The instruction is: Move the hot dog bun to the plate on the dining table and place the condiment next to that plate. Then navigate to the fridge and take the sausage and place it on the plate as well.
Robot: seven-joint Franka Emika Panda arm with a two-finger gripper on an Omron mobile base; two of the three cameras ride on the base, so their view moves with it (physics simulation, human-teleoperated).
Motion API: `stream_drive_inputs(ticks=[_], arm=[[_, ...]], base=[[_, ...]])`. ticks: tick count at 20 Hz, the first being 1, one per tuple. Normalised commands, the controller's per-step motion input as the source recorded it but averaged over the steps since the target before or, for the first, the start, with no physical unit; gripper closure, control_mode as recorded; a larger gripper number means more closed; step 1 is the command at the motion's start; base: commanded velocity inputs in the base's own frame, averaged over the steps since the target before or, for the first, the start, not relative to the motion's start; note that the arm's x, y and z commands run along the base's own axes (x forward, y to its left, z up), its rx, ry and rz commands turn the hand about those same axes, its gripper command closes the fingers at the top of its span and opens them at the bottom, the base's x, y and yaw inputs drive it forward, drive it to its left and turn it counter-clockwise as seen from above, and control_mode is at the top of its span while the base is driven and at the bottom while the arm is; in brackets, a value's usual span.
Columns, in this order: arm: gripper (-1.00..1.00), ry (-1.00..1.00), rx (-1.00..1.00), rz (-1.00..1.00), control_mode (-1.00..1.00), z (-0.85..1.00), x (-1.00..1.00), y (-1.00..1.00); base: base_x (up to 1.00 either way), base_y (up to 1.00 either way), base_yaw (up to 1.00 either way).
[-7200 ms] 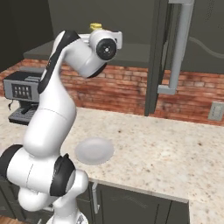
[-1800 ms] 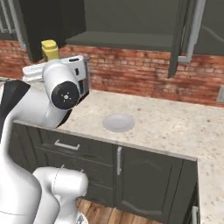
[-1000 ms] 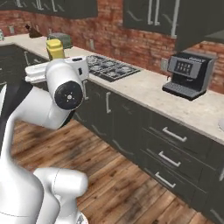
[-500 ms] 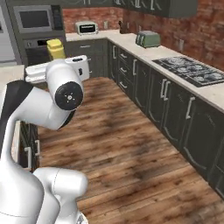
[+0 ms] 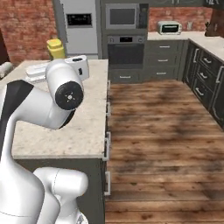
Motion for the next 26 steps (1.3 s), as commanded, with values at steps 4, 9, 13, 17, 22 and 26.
stream_drive_inputs(ticks=[4, 9, 13, 17, 22, 26], arm=[[1.0, 0.0, 0.0, 0.0, 1.0, 0.0, 0.0, 0.0], [1.0, 0.0, 0.0, 0.0, 1.0, 0.0, 0.0, 0.0], [1.0, 0.0, 0.0, 0.0, 1.0, 0.0, 0.0, 0.0], [1.0, 0.0, 0.0, 0.0, 1.0, 0.0, 0.0, 0.0], [1.0, 0.0, 0.0, 0.0, 1.0, 0.0, 0.0, 0.0], [1.0, 0.0, 0.0, 0.0, 1.0, 0.0, 0.0, 0.0]], base=[[-0.55, 0.95, 0.54], [-0.24, 0.95, 0.47], [0.11, 0.99, 0.31], [0.47, 0.97, 0.01], [0.21, 0.53, -0.24], [0.41, 0.36, -0.38]])
